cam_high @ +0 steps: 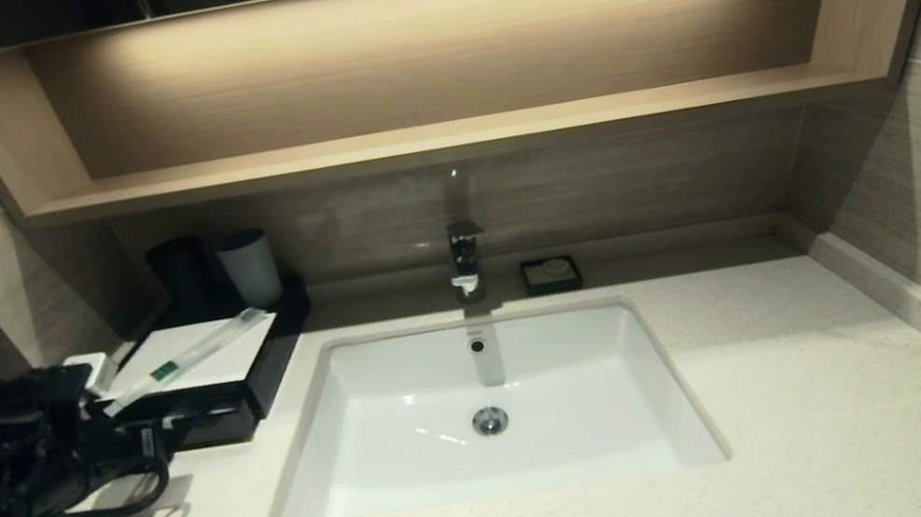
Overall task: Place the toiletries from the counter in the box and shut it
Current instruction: Open the drawer
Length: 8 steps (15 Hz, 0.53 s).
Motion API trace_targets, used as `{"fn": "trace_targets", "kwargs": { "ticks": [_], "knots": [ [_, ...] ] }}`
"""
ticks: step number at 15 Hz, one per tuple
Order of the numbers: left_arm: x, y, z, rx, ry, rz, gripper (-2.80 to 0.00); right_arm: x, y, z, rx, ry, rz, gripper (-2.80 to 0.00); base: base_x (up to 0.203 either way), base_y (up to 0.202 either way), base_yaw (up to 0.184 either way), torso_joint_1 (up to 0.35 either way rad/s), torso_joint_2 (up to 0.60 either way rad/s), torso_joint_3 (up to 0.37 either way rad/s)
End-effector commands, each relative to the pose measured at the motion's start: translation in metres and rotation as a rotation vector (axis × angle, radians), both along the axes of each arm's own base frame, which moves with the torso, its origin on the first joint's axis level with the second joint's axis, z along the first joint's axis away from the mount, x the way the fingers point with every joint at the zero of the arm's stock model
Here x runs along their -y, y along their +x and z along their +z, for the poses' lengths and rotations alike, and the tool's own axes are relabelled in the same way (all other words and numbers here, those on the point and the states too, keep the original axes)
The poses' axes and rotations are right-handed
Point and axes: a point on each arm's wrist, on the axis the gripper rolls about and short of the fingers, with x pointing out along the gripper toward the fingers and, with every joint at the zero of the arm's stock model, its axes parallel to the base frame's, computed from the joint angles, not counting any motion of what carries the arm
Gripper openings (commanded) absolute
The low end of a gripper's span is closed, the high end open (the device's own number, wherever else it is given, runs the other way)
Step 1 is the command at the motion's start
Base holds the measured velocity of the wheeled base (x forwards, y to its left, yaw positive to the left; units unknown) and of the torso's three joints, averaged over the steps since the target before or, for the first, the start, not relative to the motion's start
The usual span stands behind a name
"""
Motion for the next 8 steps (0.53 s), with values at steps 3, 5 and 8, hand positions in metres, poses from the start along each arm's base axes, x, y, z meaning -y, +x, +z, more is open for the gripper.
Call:
{"fn": "trace_targets", "kwargs": {
  "ticks": [3, 5, 8],
  "knots": [
    [0.0045, -0.0016, 0.0047, -0.012, -0.002, -0.015, -2.80, 0.0000, 0.0002, -0.0004, -0.003, 0.000, 0.000, -2.80, 0.000, 0.000, 0.000, 0.000, 0.00, 0.000],
    [0.0055, -0.0036, 0.0079, -0.018, -0.004, -0.016, -2.80, 0.0000, 0.0002, -0.0004, -0.003, 0.000, 0.000, -2.80, 0.000, 0.000, 0.000, 0.000, 0.00, 0.000],
    [0.0063, -0.0064, 0.0117, -0.044, -0.004, -0.021, -2.80, 0.0000, 0.0002, -0.0003, -0.001, 0.000, 0.000, -2.80, 0.000, 0.000, 0.000, 0.000, 0.00, 0.000]
  ]
}}
